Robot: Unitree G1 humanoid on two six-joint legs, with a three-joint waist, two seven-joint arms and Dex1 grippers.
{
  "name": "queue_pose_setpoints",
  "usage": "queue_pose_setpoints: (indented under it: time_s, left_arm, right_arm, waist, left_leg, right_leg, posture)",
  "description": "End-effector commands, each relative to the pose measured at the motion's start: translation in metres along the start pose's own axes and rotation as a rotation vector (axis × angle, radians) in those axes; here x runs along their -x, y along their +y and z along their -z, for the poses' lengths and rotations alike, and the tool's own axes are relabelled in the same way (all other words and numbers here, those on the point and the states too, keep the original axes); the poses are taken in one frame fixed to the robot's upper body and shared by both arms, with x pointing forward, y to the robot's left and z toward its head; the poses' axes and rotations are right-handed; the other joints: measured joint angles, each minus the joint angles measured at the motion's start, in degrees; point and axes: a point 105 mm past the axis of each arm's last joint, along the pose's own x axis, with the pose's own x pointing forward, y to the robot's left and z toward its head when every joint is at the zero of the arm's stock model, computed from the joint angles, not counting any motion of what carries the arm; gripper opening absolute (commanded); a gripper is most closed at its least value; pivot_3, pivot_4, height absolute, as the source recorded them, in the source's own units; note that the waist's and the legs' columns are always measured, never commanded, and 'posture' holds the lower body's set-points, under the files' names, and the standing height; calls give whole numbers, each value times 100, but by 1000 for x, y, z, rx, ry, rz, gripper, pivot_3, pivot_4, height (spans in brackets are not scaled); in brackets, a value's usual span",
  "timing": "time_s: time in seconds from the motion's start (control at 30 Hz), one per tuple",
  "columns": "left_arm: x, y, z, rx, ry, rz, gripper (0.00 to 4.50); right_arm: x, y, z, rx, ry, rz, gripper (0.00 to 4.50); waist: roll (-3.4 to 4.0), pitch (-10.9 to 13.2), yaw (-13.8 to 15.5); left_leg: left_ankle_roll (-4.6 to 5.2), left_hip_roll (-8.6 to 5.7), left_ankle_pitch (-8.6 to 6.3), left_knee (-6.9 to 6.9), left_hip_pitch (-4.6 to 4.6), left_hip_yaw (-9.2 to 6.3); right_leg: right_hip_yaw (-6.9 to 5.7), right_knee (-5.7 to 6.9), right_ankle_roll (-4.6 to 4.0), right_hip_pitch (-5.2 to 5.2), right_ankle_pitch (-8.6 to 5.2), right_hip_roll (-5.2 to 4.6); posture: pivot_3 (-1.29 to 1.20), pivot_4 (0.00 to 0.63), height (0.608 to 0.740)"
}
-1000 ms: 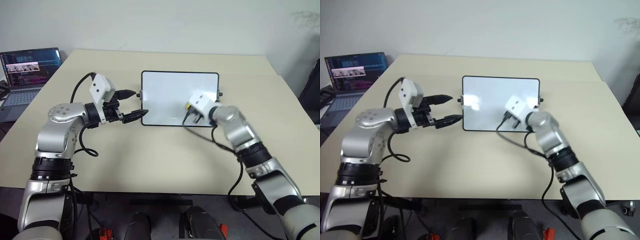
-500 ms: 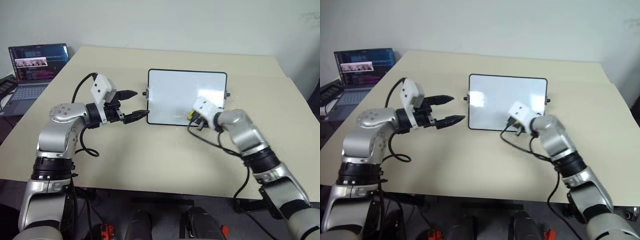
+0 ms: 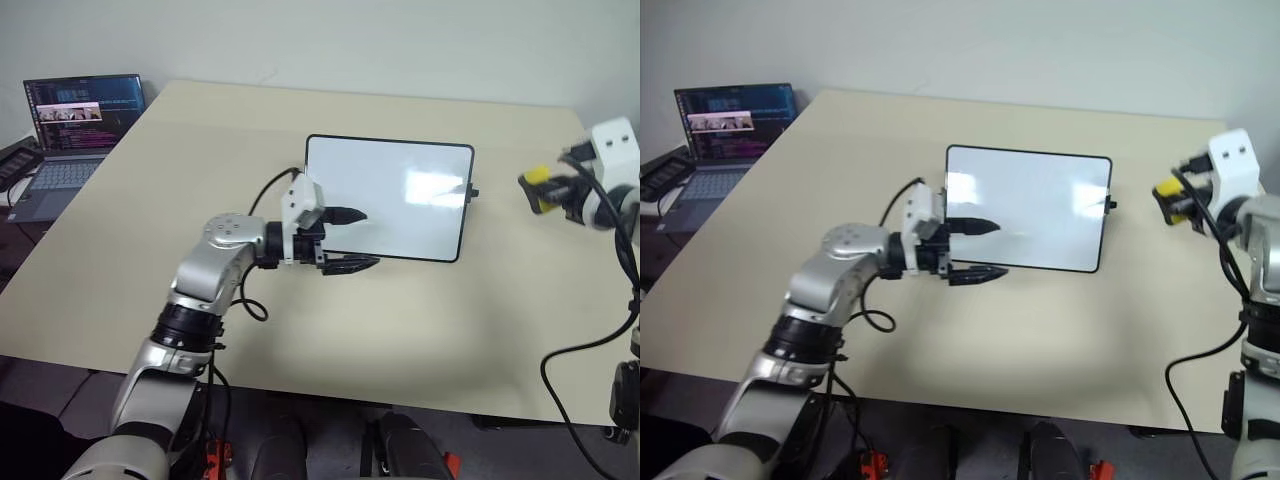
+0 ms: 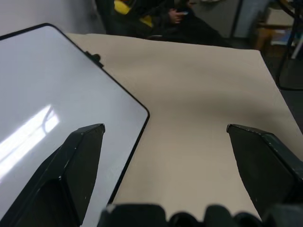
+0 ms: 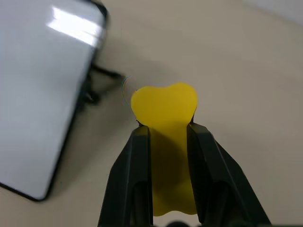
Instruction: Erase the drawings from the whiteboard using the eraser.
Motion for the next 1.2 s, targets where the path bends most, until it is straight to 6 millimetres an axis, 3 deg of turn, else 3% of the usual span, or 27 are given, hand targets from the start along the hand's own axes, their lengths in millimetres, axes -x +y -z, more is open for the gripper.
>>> queue_pose_setpoints:
  time_s: [0.03,0.13,0.37,0.57,0.83,0.97,1.07,1.2]
  left_arm:
    - [-23,-6,0,-88,-5,48,4500]
    - [-47,-8,2,-102,-39,45,4500]
    - [-65,-13,2,-123,-70,32,4500]
    - [-62,-18,1,-98,-80,50,4500]
    - [-56,-16,1,-98,-73,40,4500]
    - [-45,-4,-10,-94,-110,-26,4500]
    - [-21,21,-23,-91,-168,-200,4500]
    - [27,59,-39,-92,-242,-527,4500]
  right_arm:
    - [0,-20,28,-50,70,74,672]
    - [-4,-16,46,-76,112,51,672]
    - [-10,-18,56,-123,153,65,672]
    - [-13,-20,56,-135,161,69,2620]
    - [-13,-22,50,-139,145,64,2698]
    - [-8,-22,24,-72,41,67,2698]
    - [-15,-4,-7,-105,-153,35,2698]
    - [-34,11,-5,-103,-239,64,2698]
  waist:
    - [1,1,-10]
    - [8,0,-17]
    - [16,3,-98]
    - [18,2,-95]
    - [19,1,-91]
    - [20,1,-94]
    - [22,0,-149]
    - [21,-1,-153]
  left_leg:
    - [0,0,0,2,0,0]
    - [0,-5,0,5,6,4]
    - [0,-3,1,6,9,5]
    - [-1,-4,1,7,9,4]
    - [-1,-4,1,7,9,4]
    - [-1,-4,1,8,9,4]
    - [-1,-1,1,7,13,4]
    - [-1,4,1,9,15,-2]
  right_leg:
    - [-1,1,0,1,0,0]
    - [3,0,2,9,0,-4]
    - [6,5,4,9,1,-1]
    - [5,4,4,11,1,-3]
    - [4,4,4,12,0,-3]
    - [4,4,4,12,1,-3]
    - [5,7,4,12,1,-1]
    - [-1,11,4,16,1,3]
  posture:
    - [0,150,740]
    - [0,150,740]
    - [0,150,740]
    - [0,150,740]
    - [0,150,740]
    - [0,150,740]
    - [0,150,740]
    - [0,150,740]
